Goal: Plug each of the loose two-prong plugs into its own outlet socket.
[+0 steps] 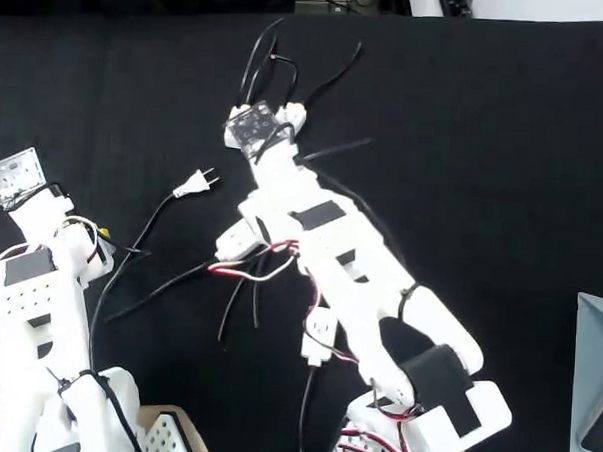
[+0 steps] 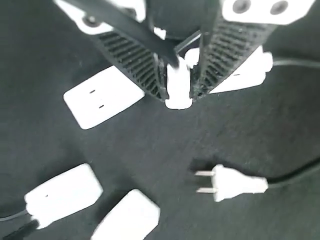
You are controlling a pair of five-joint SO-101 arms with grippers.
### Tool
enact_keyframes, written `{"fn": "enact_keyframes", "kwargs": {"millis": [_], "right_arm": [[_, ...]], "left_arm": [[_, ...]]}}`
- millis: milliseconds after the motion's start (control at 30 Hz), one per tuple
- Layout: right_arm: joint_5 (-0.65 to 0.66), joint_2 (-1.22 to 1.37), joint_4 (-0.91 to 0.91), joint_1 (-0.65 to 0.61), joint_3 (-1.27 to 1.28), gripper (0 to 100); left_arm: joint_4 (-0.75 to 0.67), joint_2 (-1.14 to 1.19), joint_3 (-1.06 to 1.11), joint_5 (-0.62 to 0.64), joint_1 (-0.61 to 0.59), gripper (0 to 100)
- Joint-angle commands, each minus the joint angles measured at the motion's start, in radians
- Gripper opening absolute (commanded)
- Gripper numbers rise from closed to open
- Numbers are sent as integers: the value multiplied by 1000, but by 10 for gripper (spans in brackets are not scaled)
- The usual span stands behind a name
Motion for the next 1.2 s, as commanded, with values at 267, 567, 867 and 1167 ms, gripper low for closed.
{"fn": "enact_keyframes", "kwargs": {"millis": [267, 567, 867, 1167], "right_arm": [[-9, -15, 80, -49, -38, 12], [-9, -4, 74, -60, -16, 12], [-2, 71, 38, -69, 18, 12], [-2, 122, 63, -69, -21, 31]], "left_arm": [[-20, -17, -5, 2, 1, 188], [-20, -17, -5, 2, 1, 188], [-20, -15, -5, 2, 1, 188], [-20, -15, -5, 2, 1, 188]]}}
